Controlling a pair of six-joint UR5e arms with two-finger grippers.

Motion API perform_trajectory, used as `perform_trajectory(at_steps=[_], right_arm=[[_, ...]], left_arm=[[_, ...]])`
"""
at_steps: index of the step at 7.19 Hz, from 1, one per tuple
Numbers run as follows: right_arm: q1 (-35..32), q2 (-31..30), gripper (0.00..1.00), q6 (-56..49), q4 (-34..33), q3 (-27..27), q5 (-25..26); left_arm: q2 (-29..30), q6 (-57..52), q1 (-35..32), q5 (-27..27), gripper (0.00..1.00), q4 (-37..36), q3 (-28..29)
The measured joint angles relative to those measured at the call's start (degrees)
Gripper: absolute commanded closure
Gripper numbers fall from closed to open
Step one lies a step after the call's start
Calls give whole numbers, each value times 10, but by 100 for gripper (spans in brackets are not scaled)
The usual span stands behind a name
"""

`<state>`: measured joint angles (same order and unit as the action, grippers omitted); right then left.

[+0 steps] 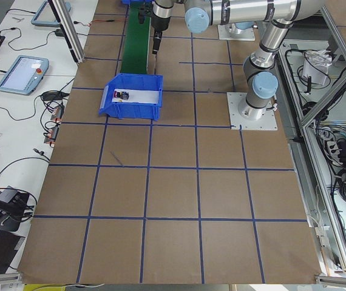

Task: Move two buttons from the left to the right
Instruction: 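Move the left gripper over the red-capped button in the blue bin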

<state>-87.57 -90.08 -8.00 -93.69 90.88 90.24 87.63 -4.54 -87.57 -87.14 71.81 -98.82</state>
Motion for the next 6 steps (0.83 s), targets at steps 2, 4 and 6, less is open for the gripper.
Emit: perform_trajectory(at_steps=[2,4,6], right_arm=[[0,0,0,0,0,0,0],[0,-1,0,-3,0,2,0],[0,-1,0,-5,1,3,1]], left_arm=[[0,-2,0,1,0,0,-1],[1,-12,2,1,0,2,-1],[17,-38,5,1,0,1,5]])
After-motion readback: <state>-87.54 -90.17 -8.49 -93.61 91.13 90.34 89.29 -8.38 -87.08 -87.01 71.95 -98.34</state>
